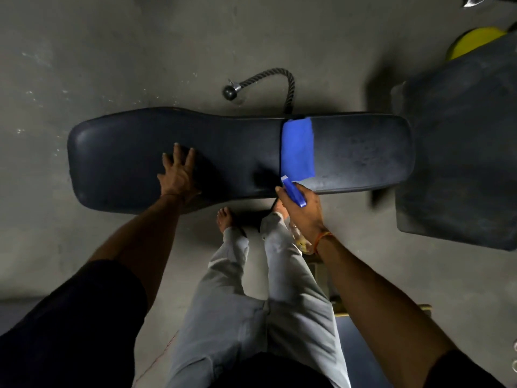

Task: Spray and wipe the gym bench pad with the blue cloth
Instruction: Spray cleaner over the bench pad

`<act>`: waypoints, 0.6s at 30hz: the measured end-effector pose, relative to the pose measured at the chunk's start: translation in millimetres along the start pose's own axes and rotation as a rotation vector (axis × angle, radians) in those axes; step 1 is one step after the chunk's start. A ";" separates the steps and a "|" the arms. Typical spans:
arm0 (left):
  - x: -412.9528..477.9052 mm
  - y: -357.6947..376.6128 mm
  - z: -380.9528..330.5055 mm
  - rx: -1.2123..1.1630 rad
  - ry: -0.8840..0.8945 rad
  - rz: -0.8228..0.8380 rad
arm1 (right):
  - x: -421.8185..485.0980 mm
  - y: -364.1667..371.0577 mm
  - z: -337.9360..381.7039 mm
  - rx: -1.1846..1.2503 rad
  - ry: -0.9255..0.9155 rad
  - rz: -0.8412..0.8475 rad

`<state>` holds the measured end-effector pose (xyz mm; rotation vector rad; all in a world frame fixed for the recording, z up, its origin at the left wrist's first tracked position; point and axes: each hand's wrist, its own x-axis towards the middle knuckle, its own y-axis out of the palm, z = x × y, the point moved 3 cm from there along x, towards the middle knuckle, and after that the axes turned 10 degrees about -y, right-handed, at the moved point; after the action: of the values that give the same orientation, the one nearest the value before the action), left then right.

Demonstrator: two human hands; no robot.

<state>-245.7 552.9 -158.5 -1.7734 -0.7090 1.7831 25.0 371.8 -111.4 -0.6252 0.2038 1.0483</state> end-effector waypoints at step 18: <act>15.0 6.6 24.7 0.012 0.027 -0.041 | -29.5 26.2 -25.7 -0.084 0.162 -0.080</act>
<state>-270.4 558.4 -173.7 -1.7596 -0.7177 1.7299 -8.8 344.3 -129.2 -0.7893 0.2744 0.9328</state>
